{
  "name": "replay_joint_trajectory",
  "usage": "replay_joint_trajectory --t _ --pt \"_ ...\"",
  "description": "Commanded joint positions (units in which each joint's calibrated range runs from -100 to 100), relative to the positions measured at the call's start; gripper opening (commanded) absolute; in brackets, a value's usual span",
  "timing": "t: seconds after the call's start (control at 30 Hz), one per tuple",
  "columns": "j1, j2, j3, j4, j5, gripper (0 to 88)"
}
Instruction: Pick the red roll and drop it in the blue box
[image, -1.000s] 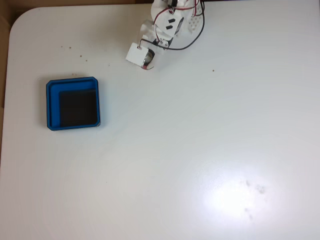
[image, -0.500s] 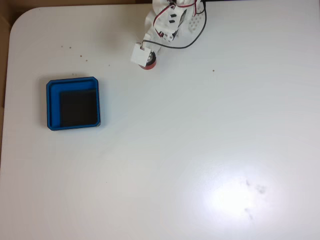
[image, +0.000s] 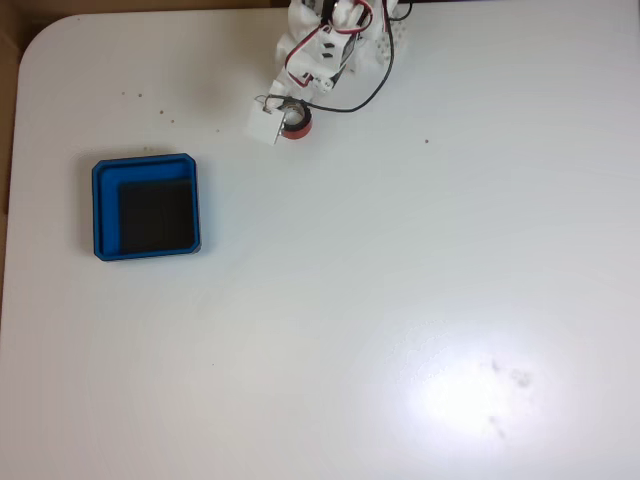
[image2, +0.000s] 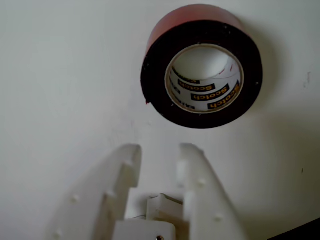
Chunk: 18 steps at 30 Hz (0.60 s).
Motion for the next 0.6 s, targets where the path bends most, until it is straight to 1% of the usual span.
replay_joint_trajectory --t 0.0,0.07,0.17,0.57 --pt "2.09 2.79 -5.11 0.32 0.31 1.0" --pt "2.09 3.96 -5.64 0.24 -0.31 1.0" --pt "1.99 4.13 -6.09 -0.34 0.22 1.0" --pt "1.5 4.46 -6.18 -0.84 -0.39 1.0"
